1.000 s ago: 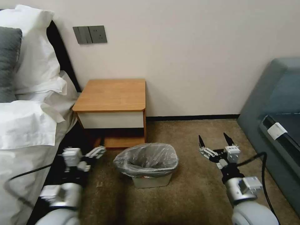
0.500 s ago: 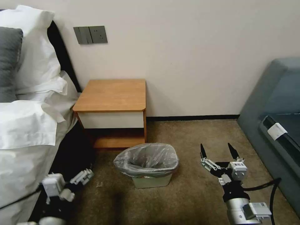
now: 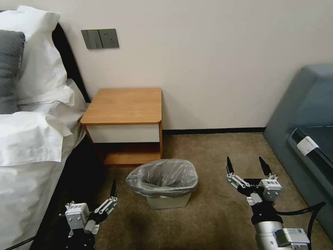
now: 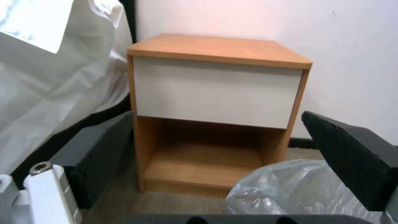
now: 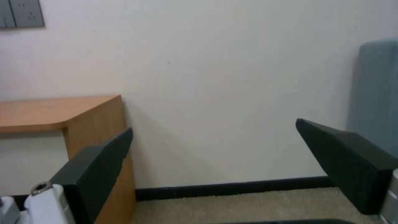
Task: Pick up the garbage bag from the table and place it over the trash can.
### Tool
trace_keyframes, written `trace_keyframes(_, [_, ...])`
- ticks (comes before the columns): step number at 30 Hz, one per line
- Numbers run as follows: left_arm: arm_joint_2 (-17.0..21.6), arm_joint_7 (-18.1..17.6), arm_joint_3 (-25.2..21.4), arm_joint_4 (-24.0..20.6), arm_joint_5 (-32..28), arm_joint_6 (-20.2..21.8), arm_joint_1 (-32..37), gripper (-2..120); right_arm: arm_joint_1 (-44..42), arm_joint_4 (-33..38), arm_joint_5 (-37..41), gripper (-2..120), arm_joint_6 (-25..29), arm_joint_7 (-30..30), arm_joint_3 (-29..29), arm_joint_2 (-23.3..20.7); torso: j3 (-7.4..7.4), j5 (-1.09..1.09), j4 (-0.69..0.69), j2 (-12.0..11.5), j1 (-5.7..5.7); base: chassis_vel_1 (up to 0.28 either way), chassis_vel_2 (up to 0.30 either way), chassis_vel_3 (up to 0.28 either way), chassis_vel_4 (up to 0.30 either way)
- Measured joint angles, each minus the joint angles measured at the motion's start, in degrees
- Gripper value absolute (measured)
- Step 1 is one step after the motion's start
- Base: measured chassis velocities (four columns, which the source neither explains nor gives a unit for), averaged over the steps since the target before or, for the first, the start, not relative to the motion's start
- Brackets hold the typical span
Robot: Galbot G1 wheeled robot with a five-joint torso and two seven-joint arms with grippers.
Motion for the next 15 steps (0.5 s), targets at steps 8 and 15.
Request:
trace_keyframes(8, [0.03,-0.02,-0.06,0.07,-0.02,0.0,-0.11,100,0.05,-0.07,0.01,100,-0.06,0.08,-0.02,-0.07,0.0,0.0,0.0,0.0,0.0,0.0,0.0,0.0,0.0])
trace_keyframes(15, [0.06,-0.02,-0.09,0.1,-0.08,0.01,-0.16,100,0.08,-0.11,0.04,100,-0.09,0.11,-0.04,-0.11,0.0,0.0,0.0,0.0,0.0,0.0,0.0,0.0,0.0])
